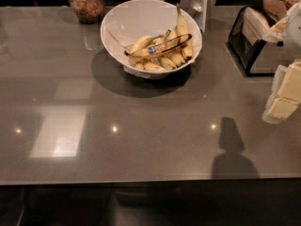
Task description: Pick banana from white bowl
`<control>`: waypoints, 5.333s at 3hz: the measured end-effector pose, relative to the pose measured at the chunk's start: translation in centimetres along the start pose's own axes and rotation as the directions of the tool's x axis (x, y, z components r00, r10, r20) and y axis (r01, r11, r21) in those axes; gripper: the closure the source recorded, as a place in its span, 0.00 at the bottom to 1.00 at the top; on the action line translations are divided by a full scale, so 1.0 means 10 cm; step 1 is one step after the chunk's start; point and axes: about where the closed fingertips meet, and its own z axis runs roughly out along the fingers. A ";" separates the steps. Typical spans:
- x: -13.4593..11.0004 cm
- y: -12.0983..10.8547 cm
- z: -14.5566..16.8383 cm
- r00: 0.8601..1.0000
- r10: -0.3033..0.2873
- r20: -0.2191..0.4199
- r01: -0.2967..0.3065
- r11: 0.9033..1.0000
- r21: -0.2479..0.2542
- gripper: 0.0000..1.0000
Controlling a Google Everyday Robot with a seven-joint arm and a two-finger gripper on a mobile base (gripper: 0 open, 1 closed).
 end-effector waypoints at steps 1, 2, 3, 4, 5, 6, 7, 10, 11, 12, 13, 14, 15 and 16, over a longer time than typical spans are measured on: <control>-0.01 -0.01 -0.01 1.000 -0.002 0.005 0.002 1.000 0.007 0.00; -0.16 -0.12 0.03 0.995 -0.031 0.099 0.027 0.999 0.040 0.00; -0.48 -0.35 0.12 0.966 -0.079 0.248 0.059 0.995 0.086 0.00; -0.81 -0.59 0.21 0.924 -0.124 0.362 0.085 0.989 0.122 0.00; -1.12 -0.81 0.35 0.890 -0.169 0.424 0.123 0.983 0.134 0.00; -1.43 -0.98 0.55 0.867 -0.221 0.446 0.180 0.975 0.134 0.00; -1.71 -1.16 0.74 0.856 -0.281 0.435 0.246 0.960 0.136 0.00; -2.13 -1.49 1.29 0.857 -0.349 0.380 0.345 0.935 0.083 0.20; -2.19 -1.53 1.40 0.859 -0.353 0.370 0.355 0.933 0.067 0.34; -2.20 -1.56 1.50 0.865 -0.351 0.357 0.357 0.933 0.054 0.35; -2.18 -1.60 1.59 0.873 -0.346 0.344 0.354 0.934 0.042 0.34; -2.14 -1.64 1.69 0.883 -0.335 0.328 0.344 0.938 0.032 0.36; -2.09 -1.69 1.79 0.896 -0.322 0.305 0.331 0.943 0.022 0.40; -2.05 -1.71 1.85 0.904 -0.313 0.293 0.322 0.947 0.016 0.59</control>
Offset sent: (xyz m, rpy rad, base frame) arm 0.0469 0.0351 0.0053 0.2316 -0.1740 0.1329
